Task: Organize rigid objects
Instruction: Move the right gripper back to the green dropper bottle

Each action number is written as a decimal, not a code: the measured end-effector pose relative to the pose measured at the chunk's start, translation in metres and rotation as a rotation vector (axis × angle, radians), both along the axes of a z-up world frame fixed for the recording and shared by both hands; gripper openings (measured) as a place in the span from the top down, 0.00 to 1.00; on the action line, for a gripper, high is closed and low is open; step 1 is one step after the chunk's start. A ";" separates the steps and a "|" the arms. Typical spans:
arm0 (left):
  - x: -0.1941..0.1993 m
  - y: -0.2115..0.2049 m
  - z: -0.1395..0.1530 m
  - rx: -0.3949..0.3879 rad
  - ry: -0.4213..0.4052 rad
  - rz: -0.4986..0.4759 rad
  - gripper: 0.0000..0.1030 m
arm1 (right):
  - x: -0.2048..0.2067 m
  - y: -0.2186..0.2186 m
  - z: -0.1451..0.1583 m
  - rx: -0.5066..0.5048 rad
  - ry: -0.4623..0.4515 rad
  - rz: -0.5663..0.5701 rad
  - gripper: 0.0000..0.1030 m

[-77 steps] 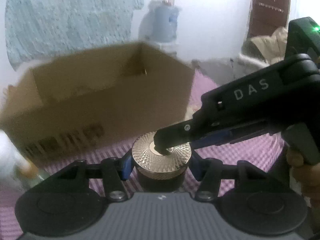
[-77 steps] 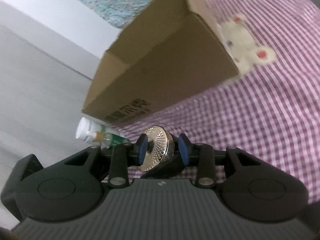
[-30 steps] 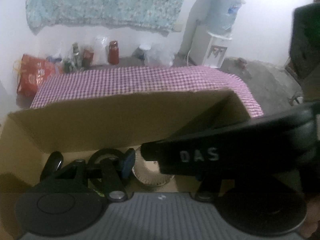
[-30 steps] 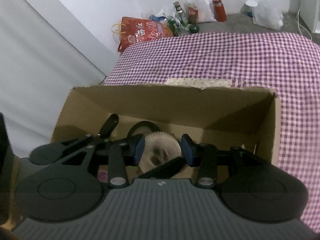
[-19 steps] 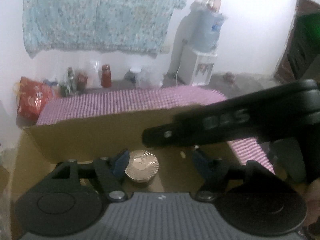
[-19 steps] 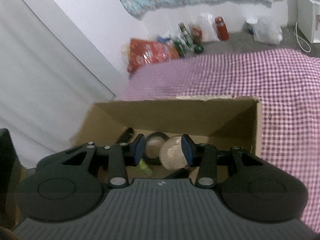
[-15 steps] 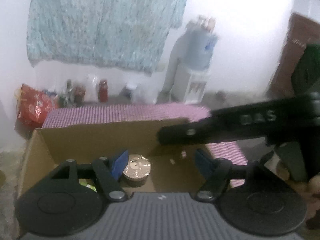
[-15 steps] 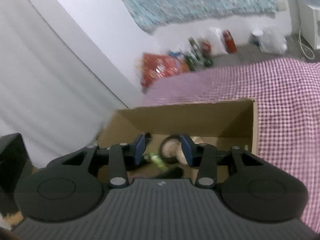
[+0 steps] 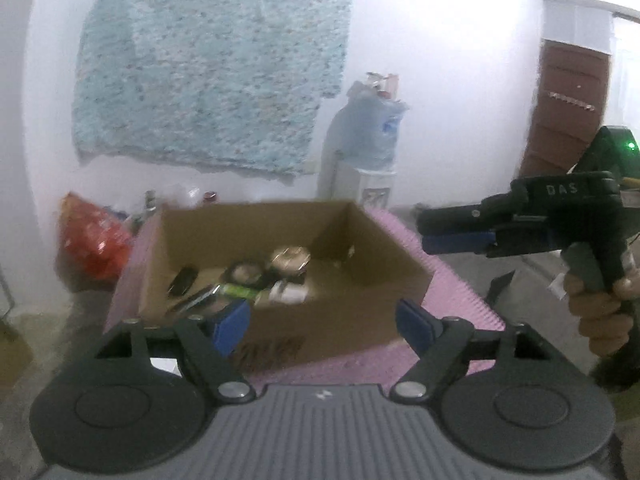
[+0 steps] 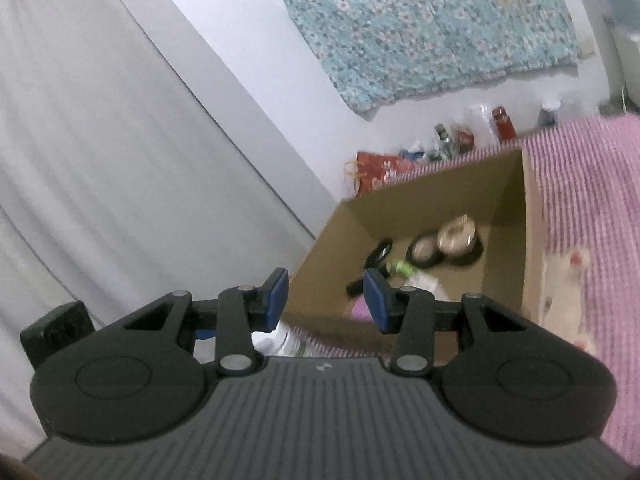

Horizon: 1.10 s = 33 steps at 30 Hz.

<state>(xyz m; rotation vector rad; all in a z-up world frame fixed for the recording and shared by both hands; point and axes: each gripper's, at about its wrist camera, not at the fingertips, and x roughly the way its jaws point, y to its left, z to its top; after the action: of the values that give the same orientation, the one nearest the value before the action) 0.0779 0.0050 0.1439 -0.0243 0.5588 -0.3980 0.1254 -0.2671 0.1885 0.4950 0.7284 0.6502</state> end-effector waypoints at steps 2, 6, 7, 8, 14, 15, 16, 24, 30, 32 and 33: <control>-0.009 0.008 -0.012 0.018 0.004 0.038 0.21 | -0.007 0.013 -0.015 -0.003 0.038 0.014 0.59; -0.011 0.022 -0.032 0.041 0.031 0.092 0.21 | -0.013 0.051 -0.034 -0.036 0.089 0.060 0.59; -0.010 0.026 -0.036 0.045 0.036 0.099 0.21 | -0.010 0.065 -0.036 -0.046 0.097 0.071 0.59; -0.009 0.028 -0.040 0.051 0.040 0.108 0.21 | -0.009 0.076 -0.039 -0.057 0.103 0.082 0.59; 0.000 0.032 -0.072 0.125 0.072 0.166 0.33 | 0.003 0.133 -0.047 -0.165 0.078 0.152 0.59; 0.003 0.033 -0.078 0.128 0.082 0.172 0.35 | 0.007 0.141 -0.049 -0.186 0.075 0.162 0.60; 0.007 0.033 -0.084 0.131 0.096 0.177 0.38 | 0.010 0.150 -0.051 -0.206 0.072 0.171 0.60; 0.028 0.039 -0.110 0.125 0.155 0.194 0.55 | 0.031 0.198 -0.071 -0.326 0.057 0.245 0.62; 0.031 0.041 -0.117 0.123 0.159 0.198 0.57 | 0.042 0.214 -0.082 -0.368 0.047 0.272 0.69; 0.031 0.042 -0.118 0.122 0.158 0.192 0.58 | 0.043 0.215 -0.083 -0.364 0.050 0.281 0.72; 0.030 0.042 -0.119 0.122 0.157 0.191 0.58 | 0.043 0.215 -0.083 -0.364 0.047 0.284 0.74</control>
<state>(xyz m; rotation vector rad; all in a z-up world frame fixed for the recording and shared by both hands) 0.1078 0.0473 0.0249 0.0083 0.7288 -0.1762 0.1683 -0.0523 0.1055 0.0717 0.9488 0.7514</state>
